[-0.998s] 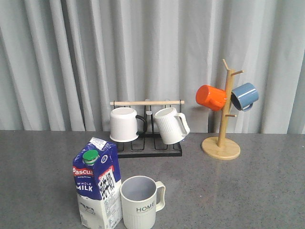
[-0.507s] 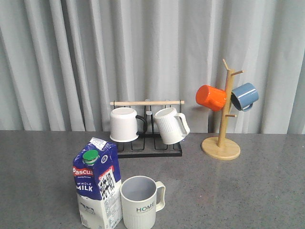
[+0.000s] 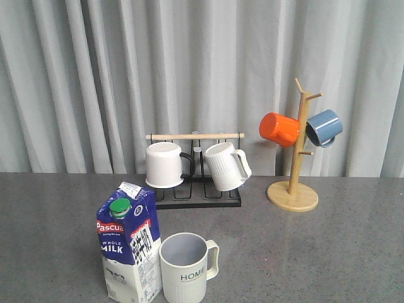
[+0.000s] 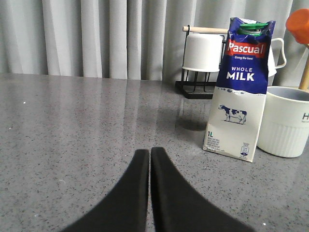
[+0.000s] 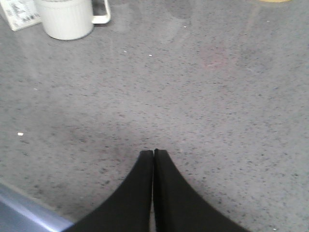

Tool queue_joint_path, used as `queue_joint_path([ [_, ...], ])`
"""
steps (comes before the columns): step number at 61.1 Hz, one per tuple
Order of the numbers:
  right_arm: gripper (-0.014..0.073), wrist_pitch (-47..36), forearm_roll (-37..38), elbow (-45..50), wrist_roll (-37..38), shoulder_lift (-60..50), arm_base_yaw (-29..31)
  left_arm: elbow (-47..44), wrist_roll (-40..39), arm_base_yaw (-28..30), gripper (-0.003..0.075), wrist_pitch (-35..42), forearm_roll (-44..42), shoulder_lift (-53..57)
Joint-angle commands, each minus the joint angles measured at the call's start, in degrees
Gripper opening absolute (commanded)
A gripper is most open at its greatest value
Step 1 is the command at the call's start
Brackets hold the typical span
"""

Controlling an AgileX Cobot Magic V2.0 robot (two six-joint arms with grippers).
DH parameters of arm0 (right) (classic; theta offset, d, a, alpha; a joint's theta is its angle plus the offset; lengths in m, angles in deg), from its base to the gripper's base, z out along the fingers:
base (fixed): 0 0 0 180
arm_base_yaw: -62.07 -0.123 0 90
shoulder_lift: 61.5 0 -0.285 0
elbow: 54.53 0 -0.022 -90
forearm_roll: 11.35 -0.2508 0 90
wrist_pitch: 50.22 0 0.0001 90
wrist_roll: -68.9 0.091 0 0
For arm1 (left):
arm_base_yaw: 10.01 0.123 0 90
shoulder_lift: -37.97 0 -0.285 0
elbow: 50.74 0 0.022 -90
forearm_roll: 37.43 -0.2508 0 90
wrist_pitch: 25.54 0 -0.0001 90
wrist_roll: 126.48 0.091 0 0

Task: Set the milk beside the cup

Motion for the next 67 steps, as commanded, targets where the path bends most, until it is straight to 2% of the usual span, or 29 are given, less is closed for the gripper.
queue_joint_path([
  [1, -0.0005, -8.27, 1.60, 1.94, -0.43, -1.44, 3.02, -0.49, -0.49, 0.10, -0.0008, 4.45, 0.13, 0.71],
  [12, -0.0005, -25.52, 0.90, 10.68, -0.30, -11.94, 11.34, -0.49, -0.49, 0.10, -0.0007, 4.44, 0.13, 0.71],
  [20, -0.0005, -31.80, -0.40, 16.94, -0.30, -18.94, 18.26, -0.49, -0.49, 0.10, -0.0007, 4.44, 0.13, 0.71],
  [29, -0.0005, -32.13, -3.29, 20.94, -0.30, -25.17, 22.90, -0.49, -0.49, 0.10, -0.0007, 4.44, 0.13, 0.71],
  [38, -0.0005, -34.77, -3.29, 24.25, -0.30, -30.81, 24.04, -0.49, -0.49, 0.10, -0.0007, 4.44, 0.13, 0.71],
  [40, -0.0005, -33.18, -3.29, 24.14, -0.31, -31.93, 24.04, -0.49, -0.49, 0.10, -0.0007, 4.44, 0.13, 0.71],
  [67, -0.0005, -34.22, -3.17, 24.14, -0.31, -31.65, 24.02, -0.49, -0.49, 0.10, -0.0007, 4.44, 0.13, 0.71],
])
